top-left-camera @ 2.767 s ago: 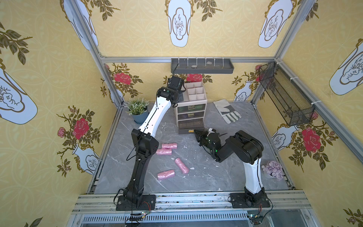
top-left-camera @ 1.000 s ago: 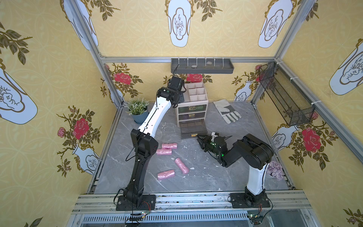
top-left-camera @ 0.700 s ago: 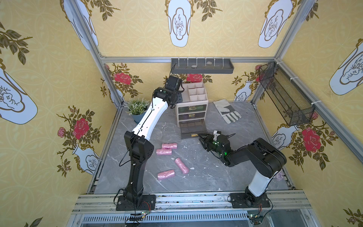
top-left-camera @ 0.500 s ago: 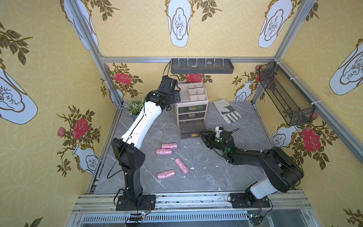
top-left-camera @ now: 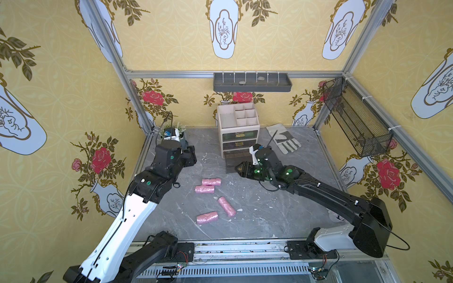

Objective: Sort the rolls of trash bags by color and place them into the drawer
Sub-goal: Pick up the roll of trash bags from the center of the board.

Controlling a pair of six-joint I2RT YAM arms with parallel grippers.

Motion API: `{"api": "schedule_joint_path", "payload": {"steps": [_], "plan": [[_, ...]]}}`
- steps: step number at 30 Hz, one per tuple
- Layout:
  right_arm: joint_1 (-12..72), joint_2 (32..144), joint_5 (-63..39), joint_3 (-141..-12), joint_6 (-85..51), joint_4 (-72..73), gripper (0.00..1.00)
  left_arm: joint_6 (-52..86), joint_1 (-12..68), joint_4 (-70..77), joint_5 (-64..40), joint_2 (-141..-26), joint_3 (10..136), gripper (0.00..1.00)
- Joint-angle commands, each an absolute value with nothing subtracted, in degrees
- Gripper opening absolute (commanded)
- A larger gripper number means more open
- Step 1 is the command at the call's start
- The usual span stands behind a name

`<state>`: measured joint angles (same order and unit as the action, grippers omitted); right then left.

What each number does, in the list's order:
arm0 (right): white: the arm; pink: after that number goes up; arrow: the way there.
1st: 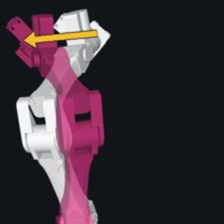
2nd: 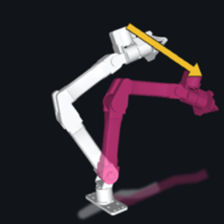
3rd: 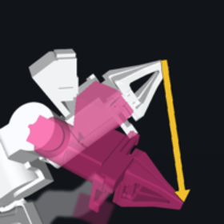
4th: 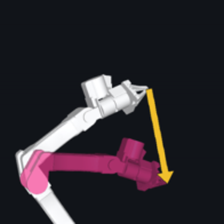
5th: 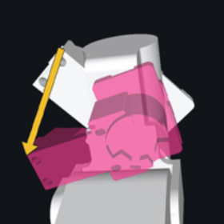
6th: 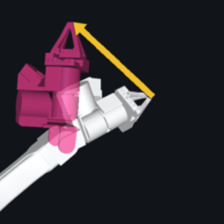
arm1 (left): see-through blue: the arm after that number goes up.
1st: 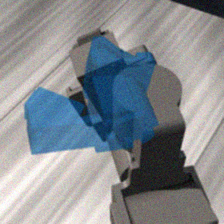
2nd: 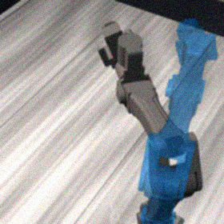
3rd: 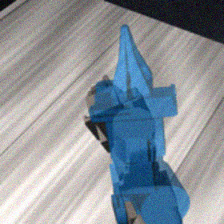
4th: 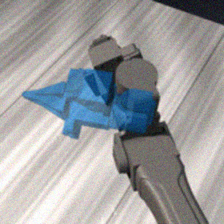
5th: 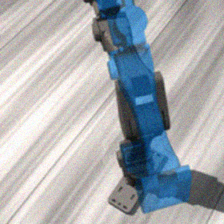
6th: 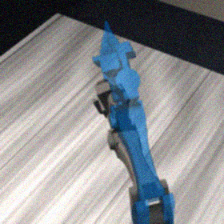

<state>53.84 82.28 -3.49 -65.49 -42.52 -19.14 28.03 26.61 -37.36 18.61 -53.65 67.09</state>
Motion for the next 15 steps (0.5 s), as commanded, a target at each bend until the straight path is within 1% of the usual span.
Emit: {"api": "schedule_joint_path", "payload": {"steps": [1, 6, 13, 15], "plan": [[58.4, 89.2, 0.9, -70.6, -34.9, -30.5, 0.6, 30.5, 26.3, -42.5, 20.7, -48.6, 62.3, 0.66], [62.4, 99.4, -0.4, -76.9, -32.7, -34.4, 0.63, 31.8, 25.7, -47.0, 21.7, -42.0, 55.8, 0.66], [64.6, 106.8, -3.3, -80.7, -31.2, -37.9, 0.74, 32.3, 25.0, -48.9, 21.8, -38.6, 49.9, 0.66], [64.9, 108.9, -4.1, -81.2, -31.0, -38.8, 0.75, 32.5, 25.0, -48.7, 21.5, -38.2, 48.8, 0.66]]}}
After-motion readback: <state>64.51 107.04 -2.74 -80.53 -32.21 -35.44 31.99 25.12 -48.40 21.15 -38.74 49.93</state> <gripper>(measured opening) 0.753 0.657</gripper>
